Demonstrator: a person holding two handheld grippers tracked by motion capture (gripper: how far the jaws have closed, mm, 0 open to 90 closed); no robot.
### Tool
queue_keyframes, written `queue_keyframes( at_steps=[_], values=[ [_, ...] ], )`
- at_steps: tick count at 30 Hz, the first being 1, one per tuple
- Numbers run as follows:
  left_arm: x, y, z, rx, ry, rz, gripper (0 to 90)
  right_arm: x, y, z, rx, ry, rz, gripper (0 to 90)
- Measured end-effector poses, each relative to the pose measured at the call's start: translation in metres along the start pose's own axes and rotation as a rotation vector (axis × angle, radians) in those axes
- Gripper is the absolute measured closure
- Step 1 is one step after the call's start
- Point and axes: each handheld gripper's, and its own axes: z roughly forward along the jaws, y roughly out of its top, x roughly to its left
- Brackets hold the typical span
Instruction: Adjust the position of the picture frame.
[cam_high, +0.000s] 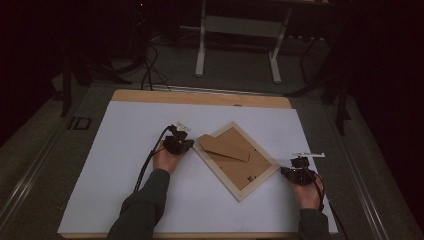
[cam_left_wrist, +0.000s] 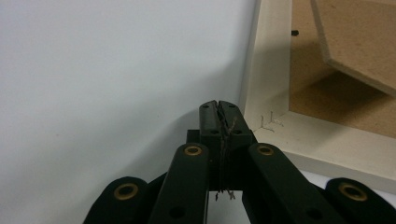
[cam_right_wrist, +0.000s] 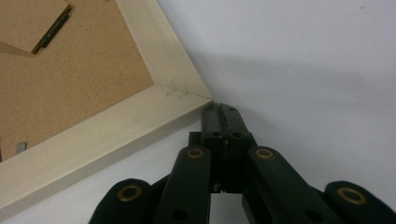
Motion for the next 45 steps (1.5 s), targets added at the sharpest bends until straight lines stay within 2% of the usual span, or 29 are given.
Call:
queue_keyframes(
  at_steps=[4,12,18,21,26,30,33,37,41,45],
  values=[
    [0.000,0.002,0.000,0.011,0.002,-0.007,90.0,0.002,0.001,0.001,-0.003,-0.002,-0.009,90.0],
    [-0.005,0.000,-0.003,0.033,0.005,0.017,90.0,0.003,0.002,0.004,-0.016,0.003,-0.009,90.0],
    [-0.012,-0.004,-0.007,0.027,0.016,0.035,90.0,0.002,0.003,0.005,-0.025,0.020,0.000,90.0],
    [-0.016,-0.007,-0.008,0.018,0.013,0.029,90.0,0.004,0.003,0.007,-0.029,0.019,-0.005,90.0],
    [-0.022,-0.008,-0.010,0.032,0.011,0.037,90.0,0.005,0.005,0.009,-0.034,0.021,-0.009,90.0],
    [-0.027,-0.010,-0.013,0.046,0.008,0.044,90.0,0.010,0.007,0.011,-0.036,0.007,-0.027,90.0],
    [-0.029,-0.012,-0.016,0.053,-0.004,0.028,90.0,0.012,0.007,0.012,-0.040,0.005,-0.034,90.0],
    [-0.033,-0.015,-0.020,0.067,0.001,0.042,90.0,0.015,0.008,0.013,-0.040,0.008,-0.044,90.0],
    [-0.036,-0.018,-0.026,0.049,0.004,0.049,90.0,0.021,0.008,0.014,-0.040,0.012,-0.060,90.0],
    [-0.037,-0.018,-0.031,0.045,0.015,0.055,90.0,0.029,0.009,0.016,-0.028,0.054,-0.068,90.0]
  ],
)
